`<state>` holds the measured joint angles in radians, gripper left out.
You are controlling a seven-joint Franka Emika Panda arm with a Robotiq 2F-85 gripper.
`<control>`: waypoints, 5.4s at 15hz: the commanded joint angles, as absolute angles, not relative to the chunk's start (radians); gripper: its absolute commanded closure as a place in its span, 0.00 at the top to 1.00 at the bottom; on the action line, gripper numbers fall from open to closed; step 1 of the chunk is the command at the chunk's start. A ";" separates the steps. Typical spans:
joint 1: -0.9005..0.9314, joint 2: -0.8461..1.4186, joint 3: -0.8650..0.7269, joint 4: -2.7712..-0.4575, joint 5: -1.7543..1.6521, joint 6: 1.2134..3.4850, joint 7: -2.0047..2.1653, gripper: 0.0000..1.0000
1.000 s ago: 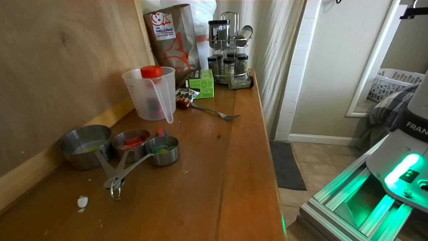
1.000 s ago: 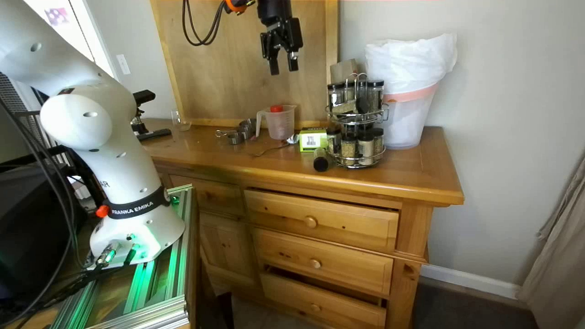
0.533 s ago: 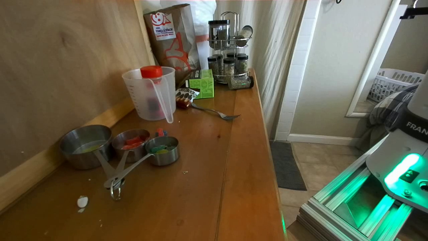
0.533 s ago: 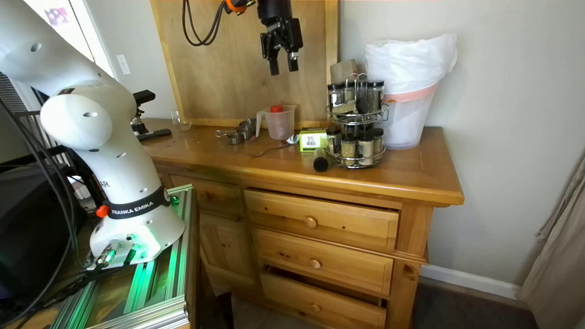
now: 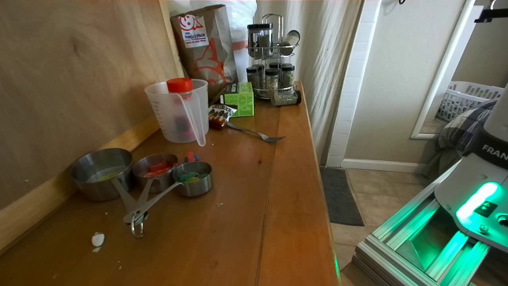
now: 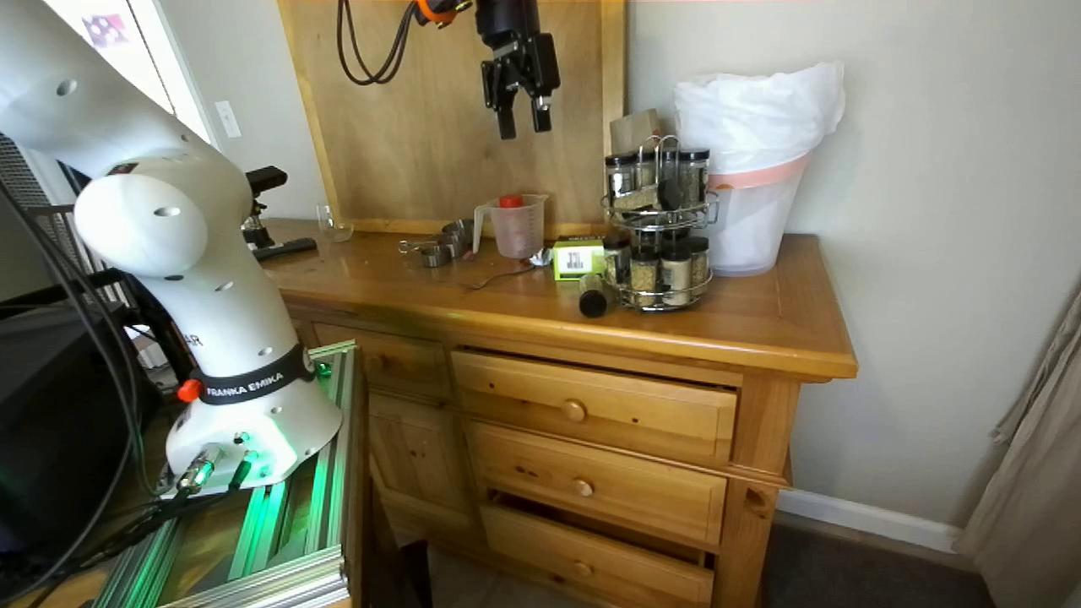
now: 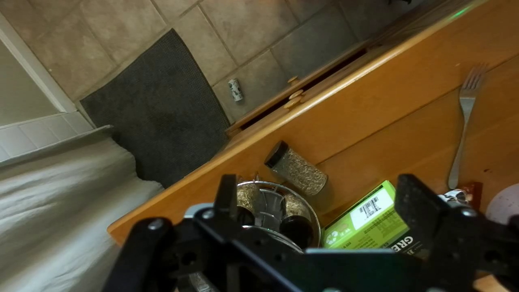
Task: Put the fork in the plastic jar
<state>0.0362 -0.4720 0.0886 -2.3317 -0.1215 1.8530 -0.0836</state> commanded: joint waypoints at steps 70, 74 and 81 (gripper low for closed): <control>0.298 0.102 0.235 -2.503 -0.084 2.529 0.387 0.55; 0.298 0.099 0.254 -2.507 -0.027 2.516 0.334 0.27; 0.280 0.042 0.272 -2.522 0.075 2.480 0.226 0.00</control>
